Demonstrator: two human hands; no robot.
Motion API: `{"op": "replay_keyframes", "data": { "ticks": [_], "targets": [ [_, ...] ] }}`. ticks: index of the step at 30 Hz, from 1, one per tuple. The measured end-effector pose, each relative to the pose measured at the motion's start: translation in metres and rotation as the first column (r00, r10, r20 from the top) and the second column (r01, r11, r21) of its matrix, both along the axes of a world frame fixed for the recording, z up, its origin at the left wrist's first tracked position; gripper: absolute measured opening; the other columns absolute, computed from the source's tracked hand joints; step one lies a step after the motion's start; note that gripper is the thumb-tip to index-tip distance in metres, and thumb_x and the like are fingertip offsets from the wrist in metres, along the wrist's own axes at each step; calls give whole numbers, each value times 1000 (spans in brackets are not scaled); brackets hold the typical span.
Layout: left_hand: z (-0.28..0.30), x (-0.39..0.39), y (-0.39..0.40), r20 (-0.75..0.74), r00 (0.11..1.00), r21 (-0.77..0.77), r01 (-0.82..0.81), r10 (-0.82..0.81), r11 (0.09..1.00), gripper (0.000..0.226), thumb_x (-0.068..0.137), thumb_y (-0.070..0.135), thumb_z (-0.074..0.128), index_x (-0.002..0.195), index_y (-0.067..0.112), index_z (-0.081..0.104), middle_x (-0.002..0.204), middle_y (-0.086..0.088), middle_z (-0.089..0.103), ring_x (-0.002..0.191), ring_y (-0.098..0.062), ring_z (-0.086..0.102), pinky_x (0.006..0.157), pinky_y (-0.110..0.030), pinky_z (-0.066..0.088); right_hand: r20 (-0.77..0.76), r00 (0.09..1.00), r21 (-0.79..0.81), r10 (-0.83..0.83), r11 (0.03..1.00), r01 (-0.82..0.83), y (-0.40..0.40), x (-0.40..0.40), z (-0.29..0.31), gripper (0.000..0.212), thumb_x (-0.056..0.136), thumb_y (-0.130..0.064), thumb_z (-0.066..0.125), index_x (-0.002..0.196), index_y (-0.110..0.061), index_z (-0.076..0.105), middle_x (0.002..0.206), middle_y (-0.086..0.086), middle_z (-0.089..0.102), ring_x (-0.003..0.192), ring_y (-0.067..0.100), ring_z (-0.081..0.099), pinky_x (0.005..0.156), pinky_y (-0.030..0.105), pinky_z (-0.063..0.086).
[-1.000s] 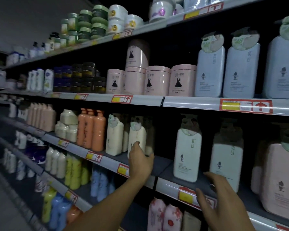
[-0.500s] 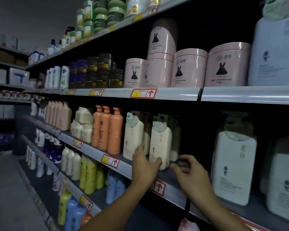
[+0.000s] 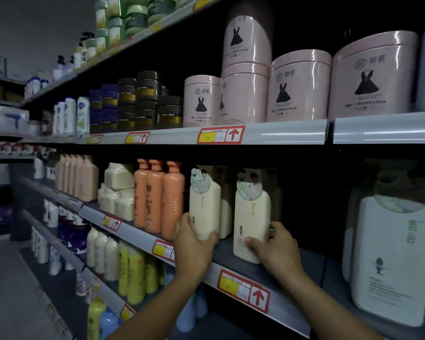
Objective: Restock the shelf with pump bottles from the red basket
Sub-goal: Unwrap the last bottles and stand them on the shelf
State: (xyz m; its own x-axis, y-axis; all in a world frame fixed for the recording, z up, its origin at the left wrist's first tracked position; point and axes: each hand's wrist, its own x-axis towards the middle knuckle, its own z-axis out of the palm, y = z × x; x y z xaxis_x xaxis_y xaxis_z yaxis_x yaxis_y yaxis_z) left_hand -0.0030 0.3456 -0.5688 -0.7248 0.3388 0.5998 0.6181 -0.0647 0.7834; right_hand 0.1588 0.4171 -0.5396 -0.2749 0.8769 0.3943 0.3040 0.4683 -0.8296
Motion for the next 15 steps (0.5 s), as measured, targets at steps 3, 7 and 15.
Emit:
{"op": "replay_keyframes", "data": {
  "ticks": [3,7,15],
  "targets": [
    [-3,-5,3,4,999,7,34,-34,999,65,77,20,84,133,11,52,129,-7,59,121,-25,56,101,-47,50,19,1000,20,9,1000,-9,-2,2,-3,59,85,-23,81,136,-13,54,133,10,66,120,29,64,97,41,55],
    [-6,-7,6,-4,999,28,42,-42,999,63,79,20,83,134,12,53,127,-5,60,117,-22,57,100,-38,50,57,998,44,38,998,-40,-5,4,-2,58,86,-24,80,137,-14,56,133,7,66,119,25,64,94,34,53],
    [-12,-15,7,42,996,30,78,-80,996,67,76,22,87,133,13,52,128,-5,60,119,-25,58,101,-47,52,25,998,76,-59,996,56,-16,-6,-8,51,88,-23,78,133,-16,56,132,6,66,119,24,63,98,35,54]
  ]
}}
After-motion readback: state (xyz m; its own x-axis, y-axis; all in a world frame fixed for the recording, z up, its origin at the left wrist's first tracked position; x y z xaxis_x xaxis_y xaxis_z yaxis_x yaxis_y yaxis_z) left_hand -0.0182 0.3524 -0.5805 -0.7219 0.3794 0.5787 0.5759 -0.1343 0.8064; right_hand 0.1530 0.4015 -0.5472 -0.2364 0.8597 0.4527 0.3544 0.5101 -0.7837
